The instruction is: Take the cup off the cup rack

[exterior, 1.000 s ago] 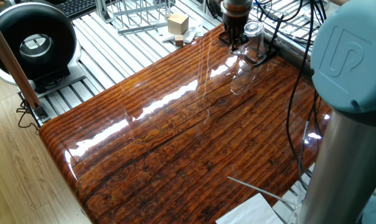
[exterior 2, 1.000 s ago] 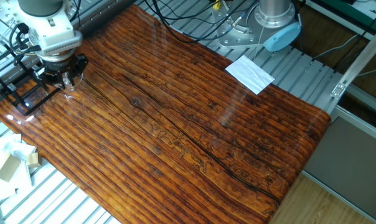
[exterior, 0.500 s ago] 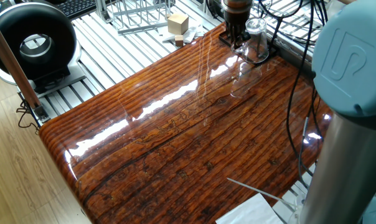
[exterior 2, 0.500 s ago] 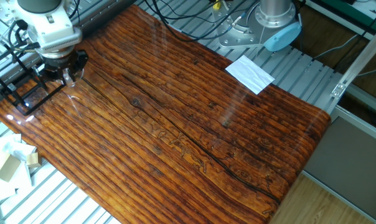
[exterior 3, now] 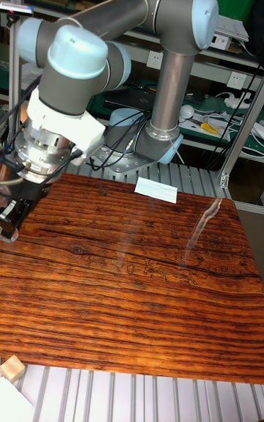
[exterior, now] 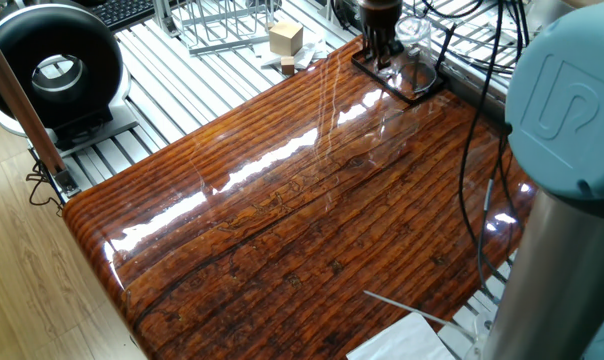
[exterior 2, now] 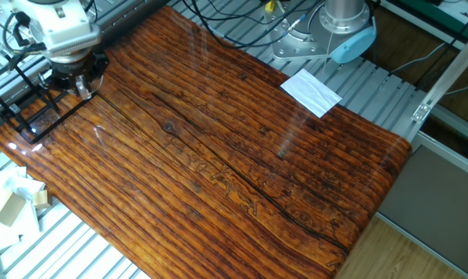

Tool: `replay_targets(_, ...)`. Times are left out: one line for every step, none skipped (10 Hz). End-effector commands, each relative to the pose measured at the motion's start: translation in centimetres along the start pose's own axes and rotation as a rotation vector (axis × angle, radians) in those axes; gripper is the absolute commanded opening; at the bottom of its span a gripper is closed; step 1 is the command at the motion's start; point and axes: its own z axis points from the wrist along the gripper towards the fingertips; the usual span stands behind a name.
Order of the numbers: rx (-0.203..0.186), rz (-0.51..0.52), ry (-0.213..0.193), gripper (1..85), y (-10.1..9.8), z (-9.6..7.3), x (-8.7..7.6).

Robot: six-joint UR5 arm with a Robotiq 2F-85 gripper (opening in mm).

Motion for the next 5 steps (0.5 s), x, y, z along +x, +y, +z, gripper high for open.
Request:
replay_targets(-0.010, 0.010, -0.007, 1.0, 0.3, -1.4, 0.0)
replay_targets(-0.013, 0.010, -0.006, 1.0, 0.4, -1.6, 0.0)
replay_targets(-0.017, 0.015, -0.003, 1.0, 0.5, -1.8, 0.0)
replay_targets(-0.019, 0.017, 0.001, 1.0, 0.6, -2.1, 0.1)
replay_targets(-0.021, 0.023, 0.004, 1.0, 0.7, -2.6, 0.0)
